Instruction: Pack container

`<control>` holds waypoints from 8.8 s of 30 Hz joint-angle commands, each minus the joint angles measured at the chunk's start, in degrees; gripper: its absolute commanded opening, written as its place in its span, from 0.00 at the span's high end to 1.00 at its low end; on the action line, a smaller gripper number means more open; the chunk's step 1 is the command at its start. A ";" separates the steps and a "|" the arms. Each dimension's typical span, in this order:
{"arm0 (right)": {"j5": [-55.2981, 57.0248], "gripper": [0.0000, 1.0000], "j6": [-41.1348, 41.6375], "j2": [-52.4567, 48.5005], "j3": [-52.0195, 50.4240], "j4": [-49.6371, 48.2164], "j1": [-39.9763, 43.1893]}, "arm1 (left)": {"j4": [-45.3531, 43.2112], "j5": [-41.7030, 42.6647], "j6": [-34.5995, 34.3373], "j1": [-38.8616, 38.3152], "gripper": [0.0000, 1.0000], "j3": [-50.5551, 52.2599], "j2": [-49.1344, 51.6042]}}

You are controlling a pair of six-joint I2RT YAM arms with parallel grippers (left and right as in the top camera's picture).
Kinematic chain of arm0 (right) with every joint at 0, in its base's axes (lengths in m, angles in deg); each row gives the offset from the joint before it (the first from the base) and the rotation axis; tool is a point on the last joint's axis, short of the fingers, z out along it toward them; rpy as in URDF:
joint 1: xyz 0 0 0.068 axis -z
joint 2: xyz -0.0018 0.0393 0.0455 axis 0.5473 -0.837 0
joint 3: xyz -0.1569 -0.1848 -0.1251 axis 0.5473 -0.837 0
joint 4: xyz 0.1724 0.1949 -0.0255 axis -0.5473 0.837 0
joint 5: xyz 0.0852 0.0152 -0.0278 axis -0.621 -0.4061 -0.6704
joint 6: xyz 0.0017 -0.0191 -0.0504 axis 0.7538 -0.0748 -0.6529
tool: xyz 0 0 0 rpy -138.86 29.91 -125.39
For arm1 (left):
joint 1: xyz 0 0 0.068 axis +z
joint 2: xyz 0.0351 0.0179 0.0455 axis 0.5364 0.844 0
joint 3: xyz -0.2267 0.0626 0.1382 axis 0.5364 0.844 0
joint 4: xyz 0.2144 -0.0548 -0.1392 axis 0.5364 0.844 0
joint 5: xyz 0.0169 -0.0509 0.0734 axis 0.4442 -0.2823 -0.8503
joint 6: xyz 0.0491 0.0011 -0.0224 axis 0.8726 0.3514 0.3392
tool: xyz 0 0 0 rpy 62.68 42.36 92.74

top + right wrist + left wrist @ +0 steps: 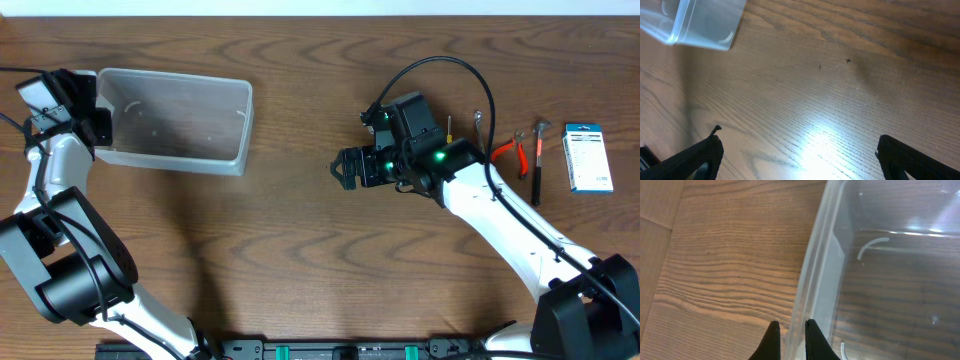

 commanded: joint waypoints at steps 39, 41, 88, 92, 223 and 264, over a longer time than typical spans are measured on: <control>-1.77 0.01 0.68 1.36 0.85 0.02 -0.39 | 2.75 6.97 -5.99 0.33 0.37 -0.04 4.83; -1.95 0.01 0.85 1.36 0.85 0.02 -0.39 | 2.73 6.97 -5.99 0.33 0.38 -0.04 5.44; 15.08 0.01 1.46 12.46 1.09 7.41 11.56 | 19.28 6.82 -18.82 -16.52 0.94 -0.07 -5.97; 14.95 0.01 1.79 18.95 1.11 9.14 20.70 | 21.07 6.62 -22.45 -20.52 0.94 -0.07 -5.97; 3.43 0.01 -1.11 4.90 0.92 17.46 26.53 | 22.51 6.21 -14.73 -30.80 0.31 1.22 -14.64; -1.84 0.98 1.90 -12.55 0.92 -12.68 17.40 | 25.57 6.25 -14.73 -30.80 0.31 2.56 -14.62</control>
